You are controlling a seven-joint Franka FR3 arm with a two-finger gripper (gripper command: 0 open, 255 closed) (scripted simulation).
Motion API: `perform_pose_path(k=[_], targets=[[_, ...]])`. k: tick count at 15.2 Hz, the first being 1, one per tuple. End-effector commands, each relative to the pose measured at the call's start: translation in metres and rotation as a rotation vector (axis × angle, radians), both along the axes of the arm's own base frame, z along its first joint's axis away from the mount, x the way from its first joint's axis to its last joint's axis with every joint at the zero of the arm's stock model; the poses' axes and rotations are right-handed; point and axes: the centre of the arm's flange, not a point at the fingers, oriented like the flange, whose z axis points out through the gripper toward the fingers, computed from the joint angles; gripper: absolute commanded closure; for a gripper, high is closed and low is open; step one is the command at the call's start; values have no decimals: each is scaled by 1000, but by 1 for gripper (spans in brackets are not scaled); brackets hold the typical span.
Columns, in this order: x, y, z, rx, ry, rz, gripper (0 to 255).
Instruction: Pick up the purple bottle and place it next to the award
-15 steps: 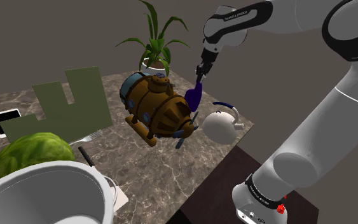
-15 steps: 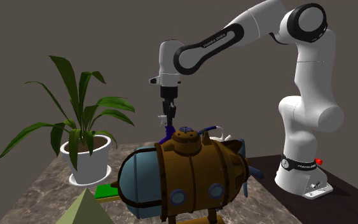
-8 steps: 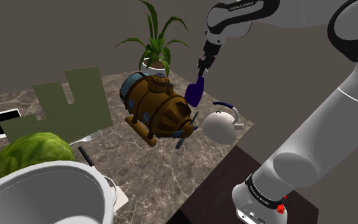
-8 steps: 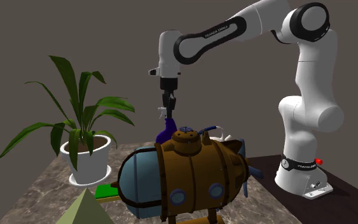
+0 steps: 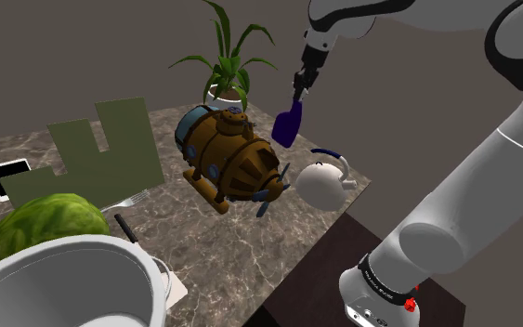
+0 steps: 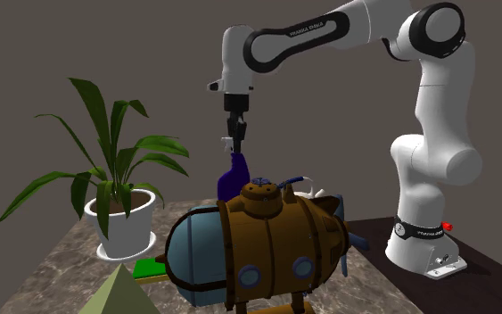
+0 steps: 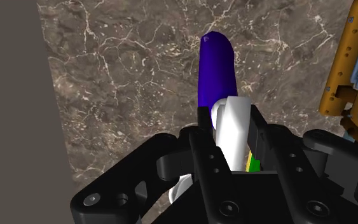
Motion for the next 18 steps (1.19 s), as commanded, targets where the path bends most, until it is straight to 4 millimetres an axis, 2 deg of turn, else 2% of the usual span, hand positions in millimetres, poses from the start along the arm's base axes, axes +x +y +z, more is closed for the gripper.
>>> perform_pose_path(k=[1, 18], targets=[[-1, 1, 10, 0, 0, 0, 255], [-1, 1, 100, 0, 0, 0, 255]])
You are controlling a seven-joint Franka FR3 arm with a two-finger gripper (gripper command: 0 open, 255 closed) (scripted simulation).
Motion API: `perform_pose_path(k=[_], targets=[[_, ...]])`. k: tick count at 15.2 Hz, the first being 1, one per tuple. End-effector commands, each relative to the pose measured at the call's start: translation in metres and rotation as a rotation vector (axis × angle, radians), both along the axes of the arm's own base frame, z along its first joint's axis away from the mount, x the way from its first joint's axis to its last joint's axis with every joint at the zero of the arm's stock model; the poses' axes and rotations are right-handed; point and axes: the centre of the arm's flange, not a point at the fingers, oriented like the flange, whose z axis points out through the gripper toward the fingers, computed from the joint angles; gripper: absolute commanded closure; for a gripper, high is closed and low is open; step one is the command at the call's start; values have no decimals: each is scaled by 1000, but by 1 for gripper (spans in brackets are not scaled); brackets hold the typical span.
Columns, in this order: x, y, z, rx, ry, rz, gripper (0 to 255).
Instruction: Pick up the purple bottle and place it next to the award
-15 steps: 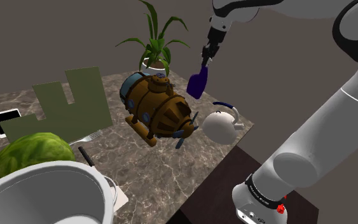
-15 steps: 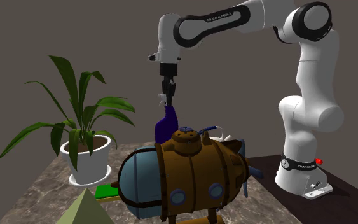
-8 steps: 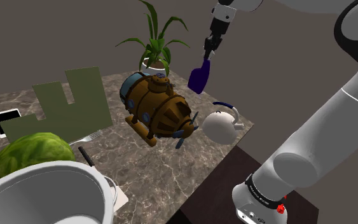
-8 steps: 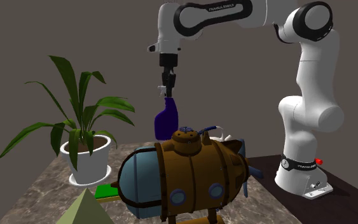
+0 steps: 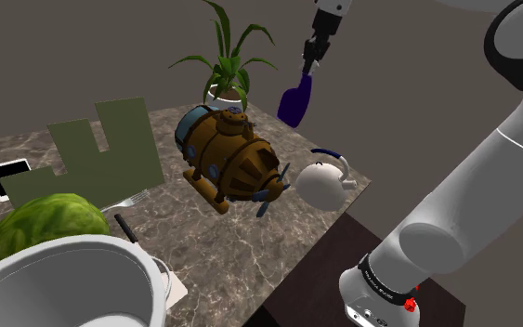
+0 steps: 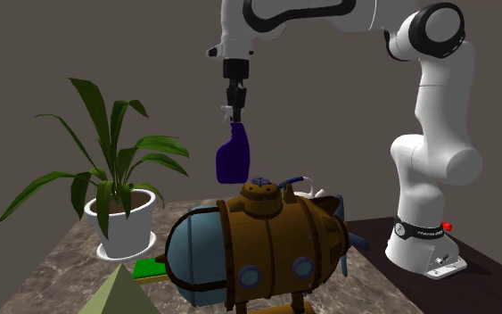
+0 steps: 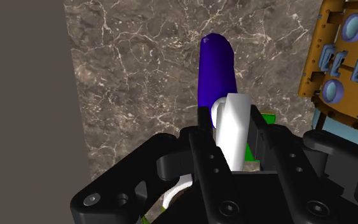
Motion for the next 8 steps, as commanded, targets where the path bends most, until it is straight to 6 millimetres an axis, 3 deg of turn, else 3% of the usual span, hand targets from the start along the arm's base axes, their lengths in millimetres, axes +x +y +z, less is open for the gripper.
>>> perform_pose_path(k=[1, 8], targets=[[0, 0, 11, 0, 0, 0, 255], [0, 0, 48, 0, 0, 0, 255]])
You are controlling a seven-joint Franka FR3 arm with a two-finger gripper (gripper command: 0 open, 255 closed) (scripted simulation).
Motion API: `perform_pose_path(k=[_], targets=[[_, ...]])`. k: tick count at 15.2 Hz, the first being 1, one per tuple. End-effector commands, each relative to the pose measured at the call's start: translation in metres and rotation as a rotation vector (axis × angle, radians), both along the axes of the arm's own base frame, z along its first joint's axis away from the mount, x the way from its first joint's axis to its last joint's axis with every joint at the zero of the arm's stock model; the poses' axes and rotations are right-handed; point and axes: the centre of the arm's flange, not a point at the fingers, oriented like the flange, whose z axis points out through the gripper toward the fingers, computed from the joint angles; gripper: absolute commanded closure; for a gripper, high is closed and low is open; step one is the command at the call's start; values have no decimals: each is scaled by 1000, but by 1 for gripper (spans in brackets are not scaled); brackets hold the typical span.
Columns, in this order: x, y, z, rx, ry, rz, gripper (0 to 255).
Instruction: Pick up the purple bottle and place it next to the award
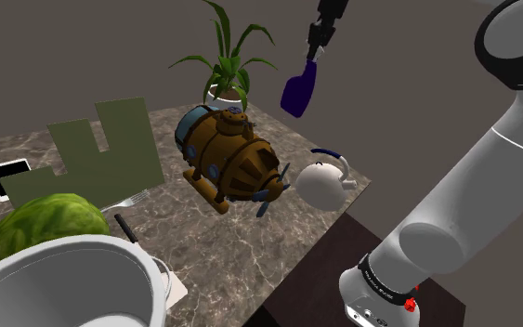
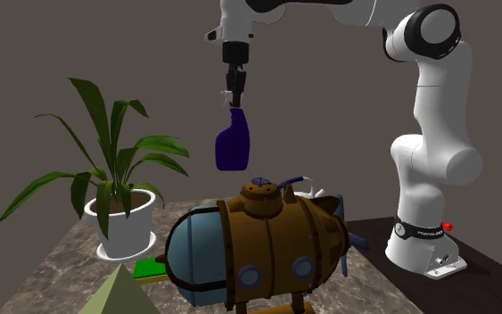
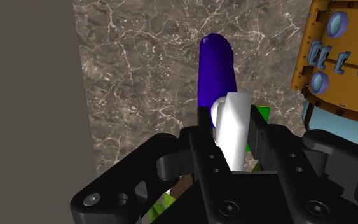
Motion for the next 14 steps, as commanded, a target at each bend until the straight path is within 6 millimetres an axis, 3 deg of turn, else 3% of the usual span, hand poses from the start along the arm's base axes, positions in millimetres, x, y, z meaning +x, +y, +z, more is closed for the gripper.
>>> perform_pose_path(k=[1, 14], targets=[[-1, 0, 9, 0, 0, 0, 255], [-1, 0, 78, 0, 0, 0, 255]])
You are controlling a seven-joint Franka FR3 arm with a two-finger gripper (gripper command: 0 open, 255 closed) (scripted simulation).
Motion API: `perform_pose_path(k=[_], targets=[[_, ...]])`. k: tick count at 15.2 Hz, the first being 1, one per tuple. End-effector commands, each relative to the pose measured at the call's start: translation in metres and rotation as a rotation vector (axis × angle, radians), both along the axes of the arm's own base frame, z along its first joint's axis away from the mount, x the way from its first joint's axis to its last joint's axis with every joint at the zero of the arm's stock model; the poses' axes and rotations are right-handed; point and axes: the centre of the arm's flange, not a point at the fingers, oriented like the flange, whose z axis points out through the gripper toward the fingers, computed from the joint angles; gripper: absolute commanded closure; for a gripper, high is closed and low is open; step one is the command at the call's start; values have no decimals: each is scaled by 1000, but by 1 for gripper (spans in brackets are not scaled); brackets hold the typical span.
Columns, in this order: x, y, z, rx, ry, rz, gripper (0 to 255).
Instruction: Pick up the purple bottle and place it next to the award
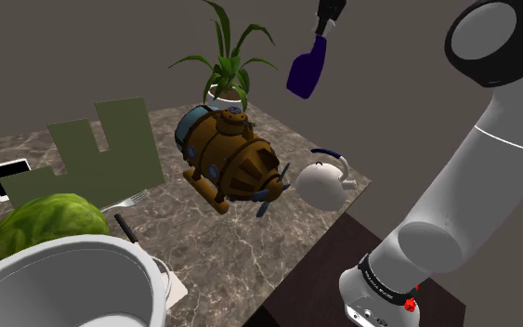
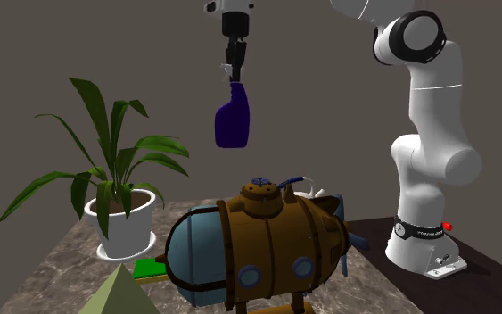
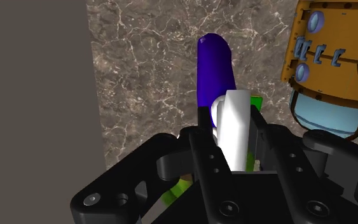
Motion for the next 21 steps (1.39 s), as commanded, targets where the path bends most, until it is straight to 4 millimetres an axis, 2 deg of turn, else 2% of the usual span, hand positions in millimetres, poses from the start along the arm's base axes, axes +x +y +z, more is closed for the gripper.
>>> perform_pose_path(k=[1, 4, 21], targets=[[0, 1, 10, 0, 0, 0, 255], [0, 1, 25, 0, 0, 0, 255], [-23, 224, 25, 0, 0, 0, 255]])
